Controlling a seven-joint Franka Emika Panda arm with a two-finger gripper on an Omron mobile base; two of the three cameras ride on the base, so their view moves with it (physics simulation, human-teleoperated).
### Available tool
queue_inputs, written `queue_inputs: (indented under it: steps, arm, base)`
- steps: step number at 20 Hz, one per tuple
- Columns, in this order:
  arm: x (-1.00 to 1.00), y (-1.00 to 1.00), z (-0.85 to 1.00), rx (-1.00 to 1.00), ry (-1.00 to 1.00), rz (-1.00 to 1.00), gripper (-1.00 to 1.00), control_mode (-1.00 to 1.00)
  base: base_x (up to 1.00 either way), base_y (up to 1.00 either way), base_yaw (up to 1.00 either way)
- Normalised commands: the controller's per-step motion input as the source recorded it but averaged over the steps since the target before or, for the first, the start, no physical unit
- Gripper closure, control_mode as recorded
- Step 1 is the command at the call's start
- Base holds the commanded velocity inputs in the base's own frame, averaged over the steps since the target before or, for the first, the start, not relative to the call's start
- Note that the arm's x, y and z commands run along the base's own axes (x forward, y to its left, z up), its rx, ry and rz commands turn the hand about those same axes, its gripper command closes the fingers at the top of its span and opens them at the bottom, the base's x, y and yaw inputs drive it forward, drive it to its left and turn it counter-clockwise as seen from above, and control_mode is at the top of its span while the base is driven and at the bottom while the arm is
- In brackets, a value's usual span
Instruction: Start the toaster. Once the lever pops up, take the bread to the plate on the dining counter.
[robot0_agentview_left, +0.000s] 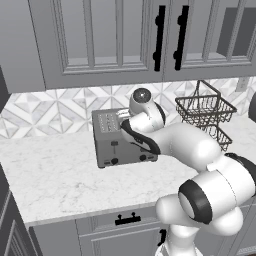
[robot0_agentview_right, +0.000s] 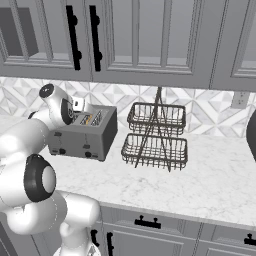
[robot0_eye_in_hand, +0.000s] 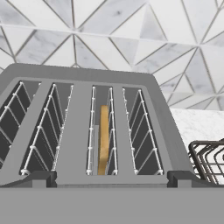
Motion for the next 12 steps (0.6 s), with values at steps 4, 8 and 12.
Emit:
queue_inputs:
  steps: [4, 8, 12]
  arm:
    - [0.0, 0.0, 0.0, 0.0, 0.0, 0.0, -1.0, -1.0]
    - [0.0, 0.0, 0.0, 0.0, 0.0, 0.0, -1.0, -1.0]
    - [0.0, 0.0, 0.0, 0.0, 0.0, 0.0, -1.0, -1.0]
  base:
    - [0.0, 0.0, 0.0]
    - [0.0, 0.0, 0.0]
    - [0.0, 0.0, 0.0]
